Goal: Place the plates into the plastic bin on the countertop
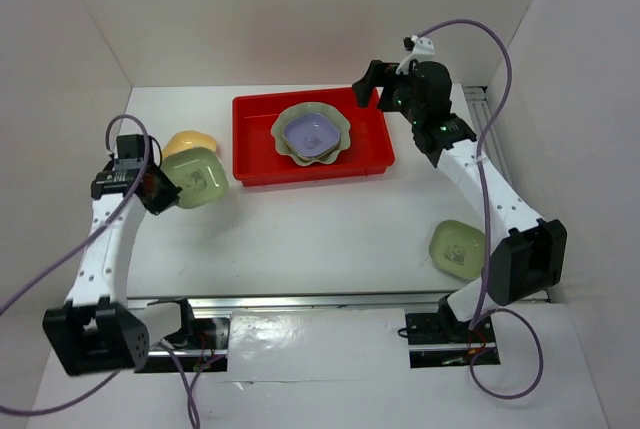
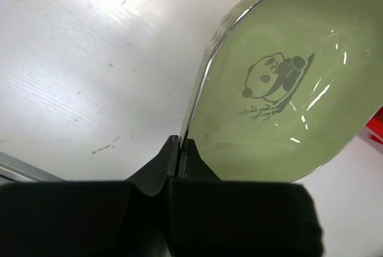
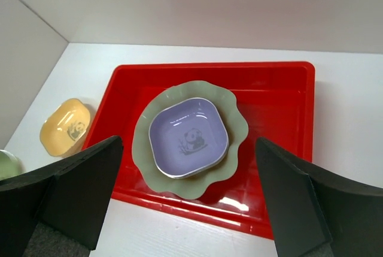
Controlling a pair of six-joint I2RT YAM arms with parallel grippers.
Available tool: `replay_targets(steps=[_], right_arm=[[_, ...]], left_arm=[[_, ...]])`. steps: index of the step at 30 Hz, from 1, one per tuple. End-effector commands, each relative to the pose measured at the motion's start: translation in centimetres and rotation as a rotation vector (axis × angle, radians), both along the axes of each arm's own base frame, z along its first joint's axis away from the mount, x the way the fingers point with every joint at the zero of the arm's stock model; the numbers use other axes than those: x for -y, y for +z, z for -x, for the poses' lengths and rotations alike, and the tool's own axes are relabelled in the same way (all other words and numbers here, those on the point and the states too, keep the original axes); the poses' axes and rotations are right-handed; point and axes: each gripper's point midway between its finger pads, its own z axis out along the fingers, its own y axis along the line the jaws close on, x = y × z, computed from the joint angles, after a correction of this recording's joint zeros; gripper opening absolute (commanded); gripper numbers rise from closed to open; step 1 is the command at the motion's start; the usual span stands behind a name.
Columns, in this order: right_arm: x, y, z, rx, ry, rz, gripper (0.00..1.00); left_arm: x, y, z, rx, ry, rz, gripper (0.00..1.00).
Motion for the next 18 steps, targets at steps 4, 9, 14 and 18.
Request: replay_targets(steps=[4,9,14,18], right_arm=[[1.5,4.2,2.0,0.068,-0.017,-0.081,0.98],[3.4,5.0,3.6,0.068,-0.105,-0.109,0.98],[7.6,6.6,6.0,0.078,-0.322,-0.196,0.98],[8.8,6.6,6.9,0.055,-0.384,-0.176,0.98]], left_arm=[[5.1,8.3,-3.0,0.287,-0.138,0.052,0.00],[9.2,10.1,-8.5,0.357,-0.173,0.150,0.00],[15.4,7.9,-13.8,0.284,-0.083,0.242,0.00],[20.8,5.5,-16.5,0.246,-0.031,0.263,0.00]])
